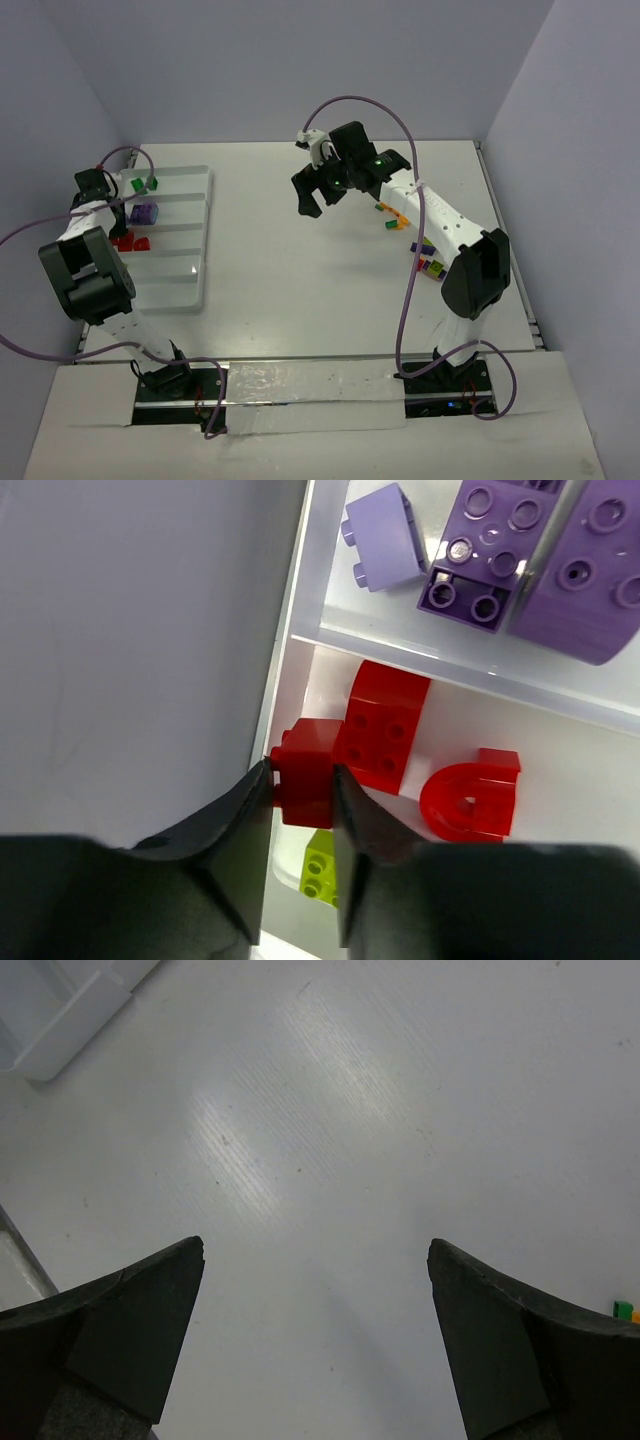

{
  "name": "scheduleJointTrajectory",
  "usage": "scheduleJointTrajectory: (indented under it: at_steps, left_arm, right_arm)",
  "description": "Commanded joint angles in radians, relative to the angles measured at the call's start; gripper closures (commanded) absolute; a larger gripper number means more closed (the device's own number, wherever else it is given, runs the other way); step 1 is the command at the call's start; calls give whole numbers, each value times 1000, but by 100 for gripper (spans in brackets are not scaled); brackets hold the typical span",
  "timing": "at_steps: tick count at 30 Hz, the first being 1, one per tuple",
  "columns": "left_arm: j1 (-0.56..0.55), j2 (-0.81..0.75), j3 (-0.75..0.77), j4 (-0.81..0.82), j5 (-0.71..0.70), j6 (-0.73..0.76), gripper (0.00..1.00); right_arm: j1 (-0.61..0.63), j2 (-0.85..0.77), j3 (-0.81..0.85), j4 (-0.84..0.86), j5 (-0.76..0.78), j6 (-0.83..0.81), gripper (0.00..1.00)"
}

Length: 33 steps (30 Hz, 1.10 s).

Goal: Sort the legos into containers by color

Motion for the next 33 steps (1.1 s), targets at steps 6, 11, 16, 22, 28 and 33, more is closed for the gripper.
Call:
scheduleJointTrajectory:
  at_steps: [6,11,16,22,28,33]
  left_arm:
    - [4,-4,82,7,-12,27,41]
    - [-26,-105,142,-55,78,24,37]
    - [-219,-267,139,-90,186,10,35]
    - [-463,-282,139,-113,339,-85,32]
    - [-573,-217,163,-118,395,-141,34]
    - [-605,-195,164,-107,387,-158,34]
  right_arm:
    - [-12,-11,26,7,-4,11,0]
    - [-64,-40,0,9,-27,40,0]
    - [-172,-75,-51,-49,19,15,1]
    - [-269,-99,-125,-123,186,-65,2]
    - [-370,-41,-111,-155,311,-119,7]
    - [-435,59,-17,-143,365,-66,9]
